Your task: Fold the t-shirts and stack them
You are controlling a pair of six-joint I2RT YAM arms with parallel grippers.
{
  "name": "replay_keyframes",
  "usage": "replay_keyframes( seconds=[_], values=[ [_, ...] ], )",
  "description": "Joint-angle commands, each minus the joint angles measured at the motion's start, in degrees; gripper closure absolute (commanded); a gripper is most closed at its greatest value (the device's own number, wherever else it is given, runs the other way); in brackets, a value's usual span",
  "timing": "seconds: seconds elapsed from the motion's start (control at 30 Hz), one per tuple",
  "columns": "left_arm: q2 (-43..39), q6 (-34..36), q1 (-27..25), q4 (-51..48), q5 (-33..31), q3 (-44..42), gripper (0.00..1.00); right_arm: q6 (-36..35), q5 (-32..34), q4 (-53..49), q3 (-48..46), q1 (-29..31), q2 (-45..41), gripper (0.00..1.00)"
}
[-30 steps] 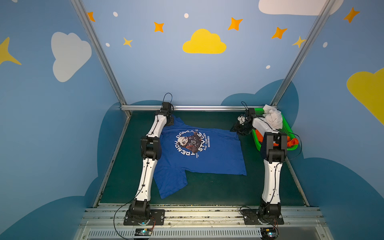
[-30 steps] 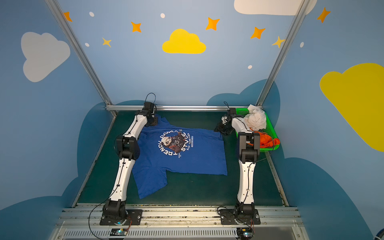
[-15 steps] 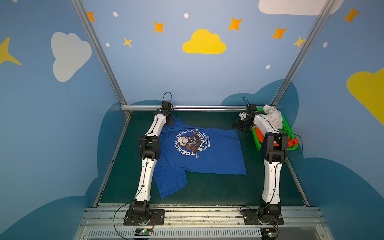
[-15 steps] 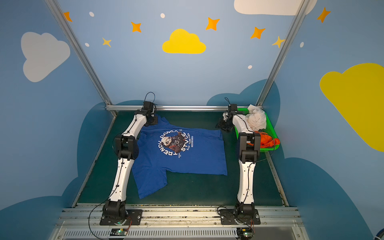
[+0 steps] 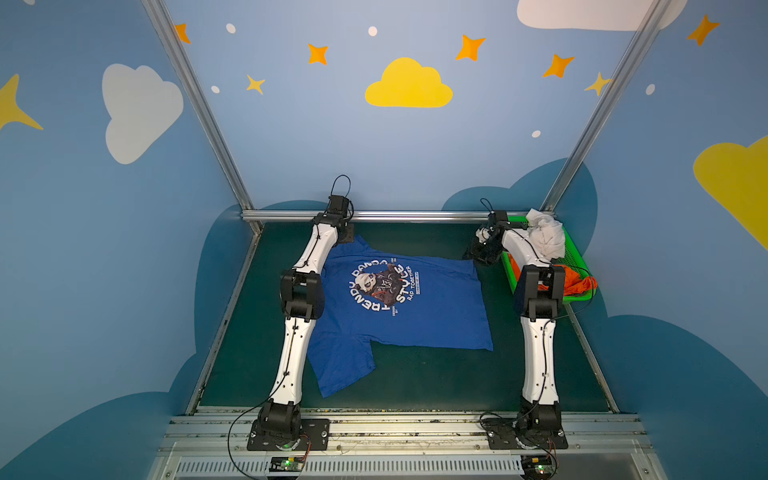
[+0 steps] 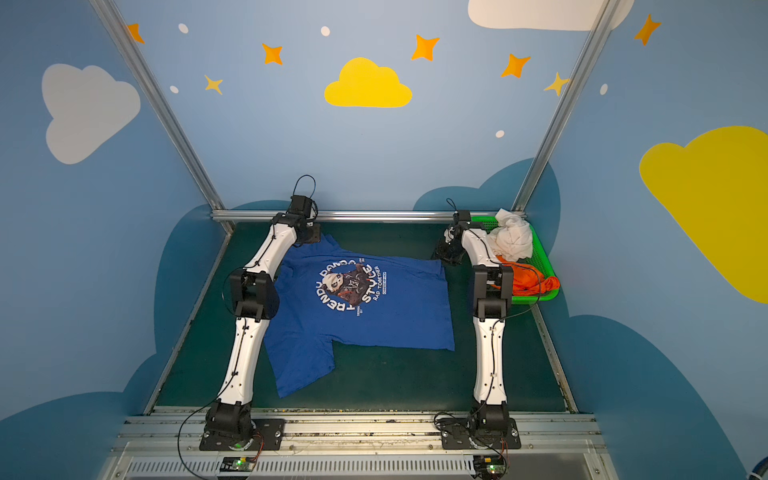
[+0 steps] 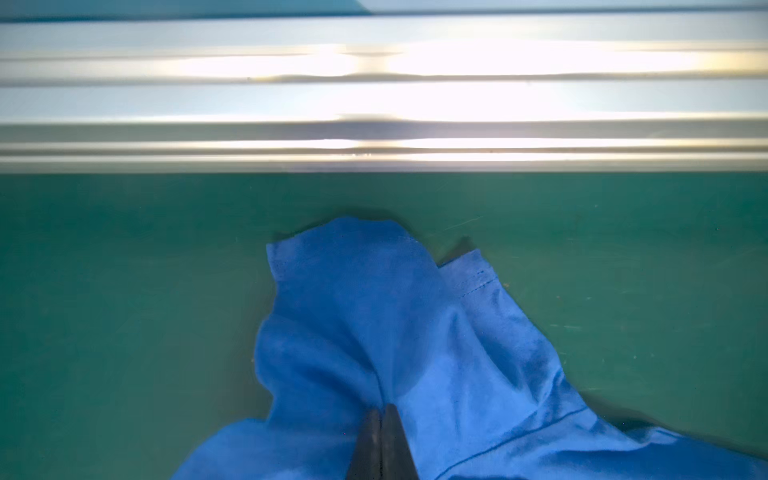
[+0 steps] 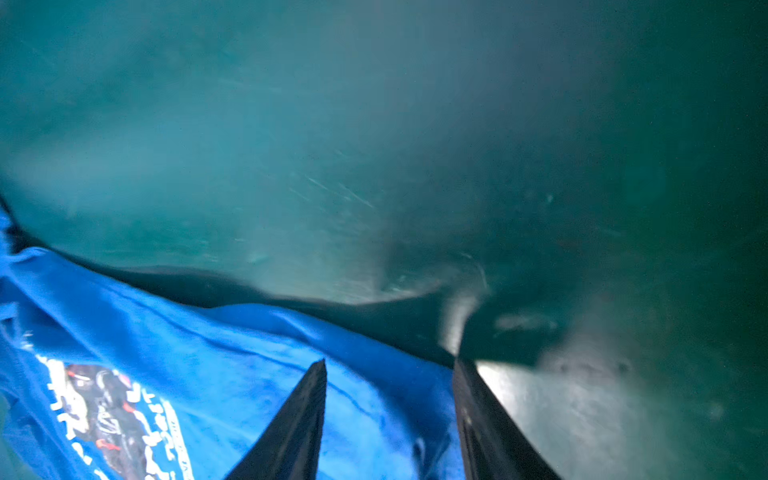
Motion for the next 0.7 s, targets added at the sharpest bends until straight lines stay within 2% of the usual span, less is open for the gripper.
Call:
replay_keyframes(
  seconds=[0.0,0.17,0.67],
  values=[
    [-2.9,0.4,-0.1,-1.7,-1.3,-0.5,0.95,-0.6,0.4,-2.2,1.6,0.3,0.0,0.51],
    [-3.4,0.7,-0.4,-2.2,-1.6,-0.5,0.95,-0.5,1.3,-1.6,1.5,0.5,-0.5,0.54],
    [-3.6,1.6,-0.7,-3.1,-4.6,-0.5,0.95,-1.7,3.9,1.8,-0.2,1.4,-3.5,0.53]
  ],
)
